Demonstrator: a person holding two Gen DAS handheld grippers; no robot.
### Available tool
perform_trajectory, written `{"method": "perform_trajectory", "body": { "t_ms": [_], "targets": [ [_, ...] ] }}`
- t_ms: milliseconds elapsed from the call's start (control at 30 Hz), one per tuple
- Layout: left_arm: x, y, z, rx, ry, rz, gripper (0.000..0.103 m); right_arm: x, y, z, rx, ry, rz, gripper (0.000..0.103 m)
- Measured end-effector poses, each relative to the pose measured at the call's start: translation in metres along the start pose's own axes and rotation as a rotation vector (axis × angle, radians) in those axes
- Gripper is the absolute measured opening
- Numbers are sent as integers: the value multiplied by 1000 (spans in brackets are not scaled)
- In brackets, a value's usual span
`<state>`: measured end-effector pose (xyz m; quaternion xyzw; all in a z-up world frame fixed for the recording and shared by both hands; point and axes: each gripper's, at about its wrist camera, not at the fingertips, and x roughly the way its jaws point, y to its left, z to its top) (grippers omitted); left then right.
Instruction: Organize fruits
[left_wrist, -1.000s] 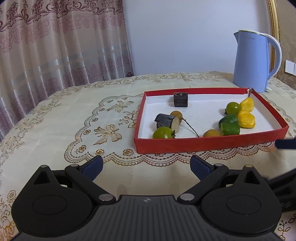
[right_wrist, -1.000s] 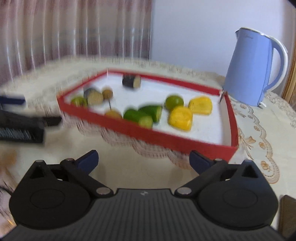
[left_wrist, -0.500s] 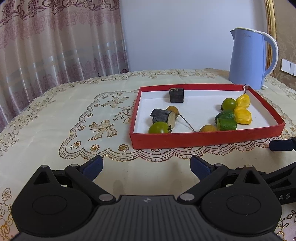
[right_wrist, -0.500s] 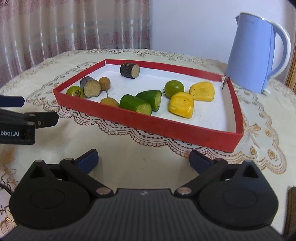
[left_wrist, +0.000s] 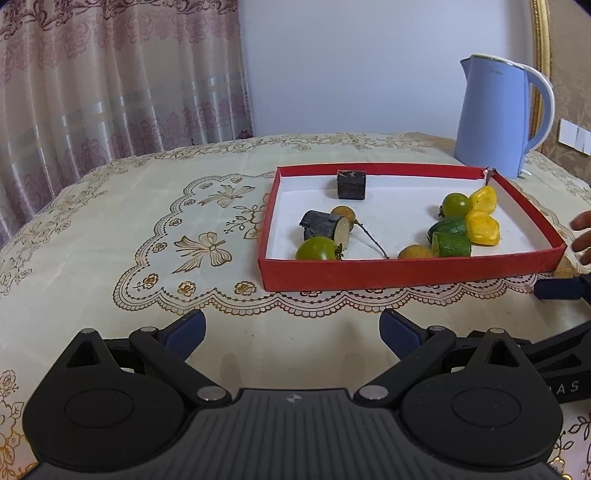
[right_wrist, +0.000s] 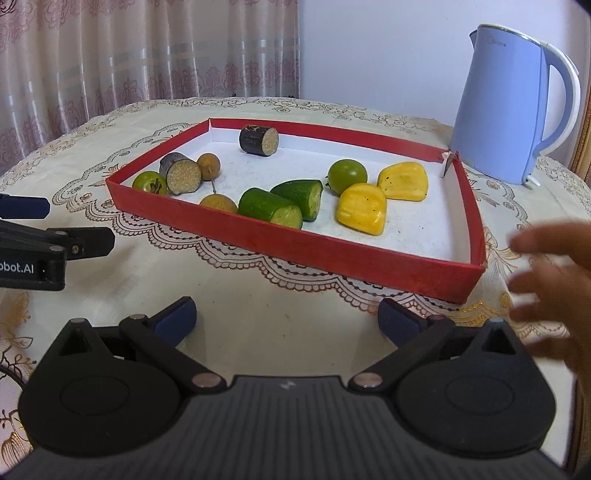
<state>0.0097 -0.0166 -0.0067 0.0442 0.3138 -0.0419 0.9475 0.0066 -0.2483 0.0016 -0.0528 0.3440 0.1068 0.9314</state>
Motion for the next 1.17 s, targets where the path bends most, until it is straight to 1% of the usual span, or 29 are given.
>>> {"method": "perform_trajectory", "body": {
  "t_ms": [67,433,767,1167],
  "targets": [
    [2,0,1,-11,23,11,101,0,0,0,0,0,0,103],
    [5,-4,2,4,6,8,101,-1,0,0,0,0,0,103],
    [7,-5,2,6,11,12,101,-1,0,0,0,0,0,103],
    [2,-4,2,11,-1,3,101,-1,-1,0,0,0,0,103]
  ]
}}
